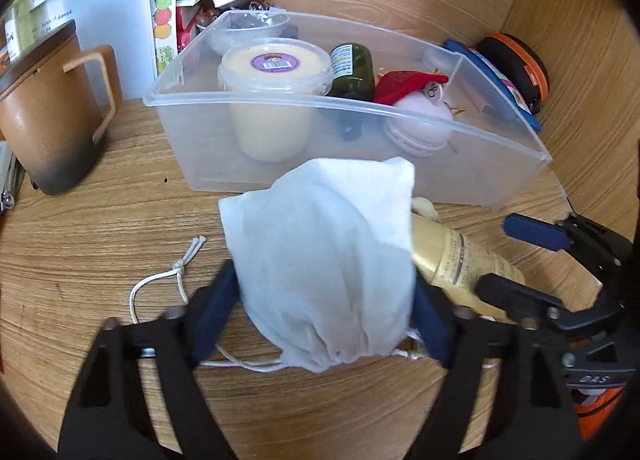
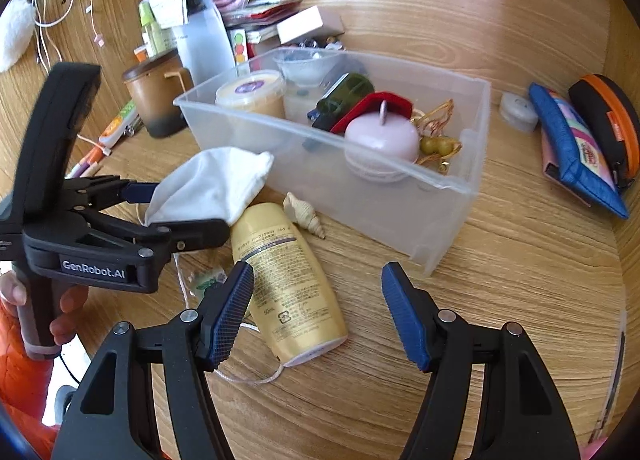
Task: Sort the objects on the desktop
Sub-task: 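Close the left tool on the white drawstring bag while the right tool approaches the yellow sunscreen bottle, then close the right tool on the yellow sunscreen bottle and lift it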
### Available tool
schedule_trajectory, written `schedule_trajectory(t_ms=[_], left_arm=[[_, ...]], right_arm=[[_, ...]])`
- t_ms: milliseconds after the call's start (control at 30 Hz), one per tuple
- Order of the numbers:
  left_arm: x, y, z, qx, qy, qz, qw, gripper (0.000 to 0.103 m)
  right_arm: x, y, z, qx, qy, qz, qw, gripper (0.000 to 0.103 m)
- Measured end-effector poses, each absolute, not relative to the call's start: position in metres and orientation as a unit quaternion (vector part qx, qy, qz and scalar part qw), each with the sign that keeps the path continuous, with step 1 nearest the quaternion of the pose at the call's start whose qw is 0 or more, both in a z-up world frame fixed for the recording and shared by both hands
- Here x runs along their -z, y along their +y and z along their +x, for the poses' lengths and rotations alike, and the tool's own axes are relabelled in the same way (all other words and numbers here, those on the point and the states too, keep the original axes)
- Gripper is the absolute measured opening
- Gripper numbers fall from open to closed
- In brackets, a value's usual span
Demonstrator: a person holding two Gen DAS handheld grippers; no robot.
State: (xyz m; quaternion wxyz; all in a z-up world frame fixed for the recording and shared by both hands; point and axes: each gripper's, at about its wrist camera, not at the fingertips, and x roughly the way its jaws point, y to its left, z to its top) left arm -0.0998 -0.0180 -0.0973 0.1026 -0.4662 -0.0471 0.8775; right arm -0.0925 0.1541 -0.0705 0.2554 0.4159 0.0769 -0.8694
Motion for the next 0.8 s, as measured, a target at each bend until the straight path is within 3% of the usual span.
schedule_trajectory(t_ms=[233, 633, 700, 800], left_arm=[[0.095, -0.031, -0.095, -0.887, -0.05, -0.451, 0.089, 0.056], [0.089, -0.065, -0.08, -0.898, -0.066, -0.429, 0.066, 0.054], [0.087, -0.068, -0.076, -0.9, -0.068, -0.425, 0.065, 0.054], [0.085, -0.073, -0.071, -0.903, -0.069, -0.419, 0.067, 0.054]], right_arm=[[0.078, 0.138, -0.102, 0.858, 0.089, 0.428, 0.272, 0.063], [0.077, 0.118, -0.113, 0.852, 0.108, 0.432, 0.276, 0.062], [0.08, 0.114, -0.116, 0.848, 0.114, 0.438, 0.274, 0.054], [0.087, 0.109, -0.119, 0.841, 0.12, 0.452, 0.271, 0.05]])
